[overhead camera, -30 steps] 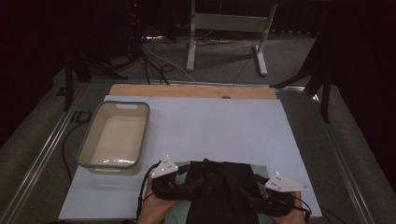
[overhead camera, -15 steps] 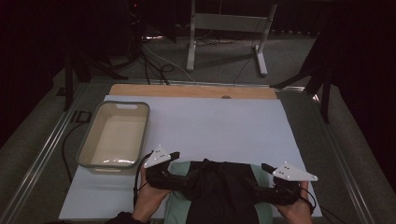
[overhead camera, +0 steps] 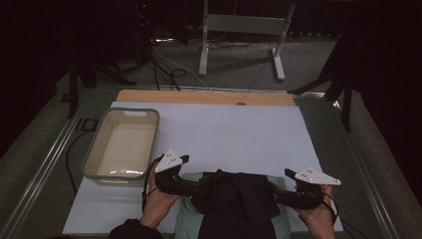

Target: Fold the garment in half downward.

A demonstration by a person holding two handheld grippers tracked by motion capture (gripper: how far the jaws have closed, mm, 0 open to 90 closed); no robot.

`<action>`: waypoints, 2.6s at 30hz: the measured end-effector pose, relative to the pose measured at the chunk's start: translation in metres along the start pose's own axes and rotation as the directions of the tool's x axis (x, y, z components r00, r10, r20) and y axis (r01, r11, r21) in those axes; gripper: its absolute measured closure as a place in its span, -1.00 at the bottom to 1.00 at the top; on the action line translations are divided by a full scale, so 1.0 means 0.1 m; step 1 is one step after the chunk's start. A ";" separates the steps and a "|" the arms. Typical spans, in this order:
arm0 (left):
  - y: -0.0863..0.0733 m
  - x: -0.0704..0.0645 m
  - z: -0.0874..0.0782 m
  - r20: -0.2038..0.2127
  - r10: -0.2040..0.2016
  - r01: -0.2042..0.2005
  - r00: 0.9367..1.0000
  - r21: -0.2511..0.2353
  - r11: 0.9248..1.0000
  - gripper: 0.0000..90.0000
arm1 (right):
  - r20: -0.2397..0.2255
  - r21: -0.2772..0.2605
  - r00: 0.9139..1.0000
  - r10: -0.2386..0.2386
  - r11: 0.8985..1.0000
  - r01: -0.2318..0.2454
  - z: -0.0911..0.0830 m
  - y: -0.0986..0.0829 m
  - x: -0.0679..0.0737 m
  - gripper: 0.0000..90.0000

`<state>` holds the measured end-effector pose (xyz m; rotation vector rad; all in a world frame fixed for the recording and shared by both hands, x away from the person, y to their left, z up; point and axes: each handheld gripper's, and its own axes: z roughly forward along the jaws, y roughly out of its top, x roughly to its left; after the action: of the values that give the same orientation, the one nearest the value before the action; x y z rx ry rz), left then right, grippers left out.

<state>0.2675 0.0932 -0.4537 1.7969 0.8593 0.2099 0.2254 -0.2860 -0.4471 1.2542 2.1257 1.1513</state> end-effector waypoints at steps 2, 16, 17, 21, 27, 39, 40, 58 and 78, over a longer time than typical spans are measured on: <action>-0.01 0.03 0.02 -0.003 0.000 0.000 1.000 0.005 1.000 -0.99 | 0.011 0.007 1.000 0.004 1.000 -0.004 0.02 0.00 -0.04 -0.46; -0.10 0.18 0.12 -0.048 -0.005 0.006 0.999 0.019 1.000 -0.99 | 0.059 0.144 0.997 0.044 0.988 -0.052 0.30 -0.07 -0.24 -0.12; -0.11 0.20 0.13 -0.054 -0.008 0.009 0.999 0.021 1.000 -0.99 | 0.063 0.163 0.997 0.044 0.985 -0.053 0.32 -0.10 -0.26 -0.12; -0.15 0.24 0.16 -0.081 -0.009 0.013 0.997 0.043 0.999 -0.97 | 0.062 0.183 0.997 0.048 0.981 -0.058 0.33 -0.15 -0.27 -0.14; -0.24 0.27 0.23 -0.105 -0.016 0.027 0.994 0.104 0.994 -0.87 | 0.053 0.194 0.997 0.052 0.979 -0.062 0.32 -0.20 -0.28 -0.15; -0.39 0.37 0.27 -0.056 -0.120 0.130 0.991 0.216 0.968 -0.61 | 0.048 0.202 0.997 0.068 0.977 -0.076 0.33 -0.22 -0.30 -0.25; -0.40 0.37 0.28 -0.058 -0.118 0.128 0.991 0.227 0.965 -0.60 | 0.047 0.203 0.996 0.073 0.976 -0.081 0.33 -0.23 -0.31 -0.27; -0.47 0.38 0.32 -0.014 -0.144 0.142 0.990 0.264 0.954 -0.21 | -0.007 0.255 0.987 0.162 0.954 -0.155 0.41 -0.26 -0.37 -0.31; -0.41 0.28 0.21 0.011 -0.106 0.102 0.994 0.199 0.975 0.88 | -0.031 0.185 0.993 0.115 0.977 -0.107 0.26 -0.19 -0.31 0.87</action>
<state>0.2801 0.1014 -0.5057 1.9289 0.9841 0.0373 0.2490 -0.3057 -0.4796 1.4583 2.2595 1.0537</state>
